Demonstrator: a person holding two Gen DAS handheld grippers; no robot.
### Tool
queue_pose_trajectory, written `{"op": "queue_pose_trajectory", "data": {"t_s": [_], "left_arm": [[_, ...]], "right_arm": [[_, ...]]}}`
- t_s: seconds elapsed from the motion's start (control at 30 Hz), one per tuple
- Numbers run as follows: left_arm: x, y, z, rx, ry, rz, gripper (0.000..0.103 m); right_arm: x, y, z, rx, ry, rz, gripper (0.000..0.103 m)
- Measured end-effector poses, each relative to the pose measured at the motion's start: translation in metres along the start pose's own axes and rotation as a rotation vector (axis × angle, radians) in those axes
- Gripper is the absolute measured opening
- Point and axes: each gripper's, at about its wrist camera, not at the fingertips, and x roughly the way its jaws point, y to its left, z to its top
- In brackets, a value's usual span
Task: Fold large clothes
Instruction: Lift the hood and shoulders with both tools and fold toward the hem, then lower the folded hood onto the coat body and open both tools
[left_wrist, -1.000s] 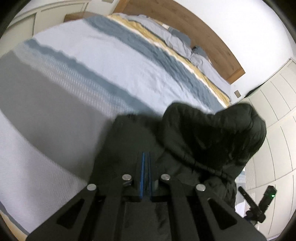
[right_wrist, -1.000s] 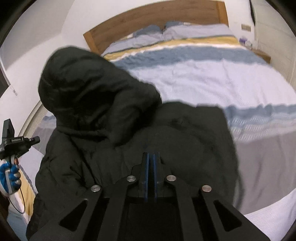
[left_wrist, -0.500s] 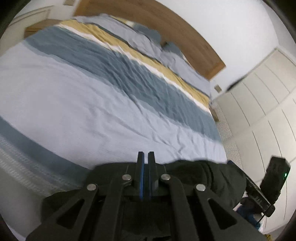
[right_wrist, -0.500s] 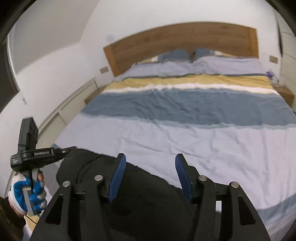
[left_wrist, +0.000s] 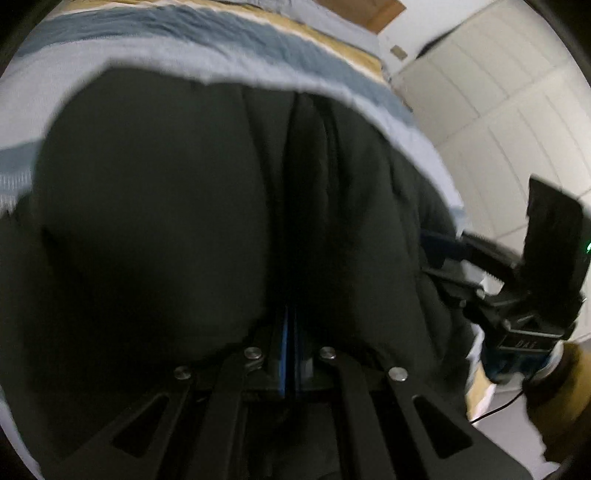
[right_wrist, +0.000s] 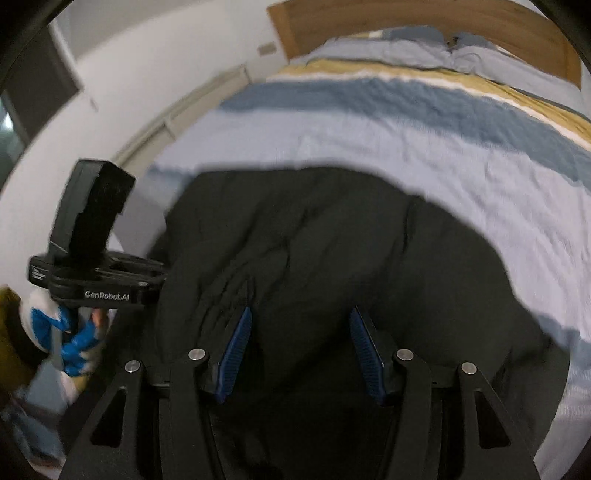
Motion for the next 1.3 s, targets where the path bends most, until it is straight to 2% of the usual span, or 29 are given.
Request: {"op": "queue_pose_trajectory", "data": {"t_s": [0.23, 0.4, 0.5, 0.6, 0.63, 0.77, 0.83, 0.9, 1.0, 1.1, 1.17, 1.3], "left_arm": [[0.028, -0.006, -0.047, 0.016, -0.054, 0.134, 0.001], [0.032, -0.008, -0.06, -0.007, -0.074, 0.193, 0.001], [0.012, -0.02, -0.062, -0.02, -0.072, 0.209, 0.001], [-0.018, -0.028, -0.06, -0.02, -0.086, 0.196, 0.003], [-0.032, -0.031, -0.06, -0.012, -0.102, 0.192, 0.003], [-0.09, -0.032, -0.04, 0.022, -0.204, 0.205, 0.005], [-0.109, -0.027, -0.016, 0.03, -0.247, 0.209, 0.02], [-0.121, -0.025, 0.012, 0.044, -0.297, 0.229, 0.031], [-0.112, -0.023, 0.055, 0.05, -0.32, 0.232, 0.032], [-0.091, -0.01, 0.084, 0.022, -0.308, 0.243, 0.032], [-0.071, -0.004, 0.087, 0.015, -0.287, 0.274, 0.032], [-0.036, 0.011, 0.067, -0.009, -0.235, 0.279, 0.032]], "right_arm": [[0.04, 0.003, -0.055, -0.053, 0.077, -0.147, 0.056], [0.05, -0.007, -0.072, -0.009, 0.07, -0.154, 0.056], [0.046, -0.005, -0.061, 0.001, 0.106, -0.179, 0.055], [0.023, 0.004, -0.051, -0.012, 0.13, -0.18, 0.056], [0.014, 0.006, -0.048, -0.015, 0.13, -0.174, 0.059], [-0.029, 0.01, -0.031, -0.047, 0.077, -0.171, 0.061], [-0.055, 0.011, -0.015, -0.05, 0.013, -0.167, 0.064], [-0.067, 0.014, 0.003, -0.062, -0.035, -0.179, 0.066], [-0.066, 0.013, 0.036, -0.065, -0.08, -0.193, 0.068], [-0.046, 0.013, 0.054, -0.076, -0.108, -0.232, 0.069], [-0.025, 0.008, 0.068, -0.047, -0.108, -0.22, 0.07], [0.01, -0.003, 0.06, -0.025, -0.048, -0.235, 0.07]]}}
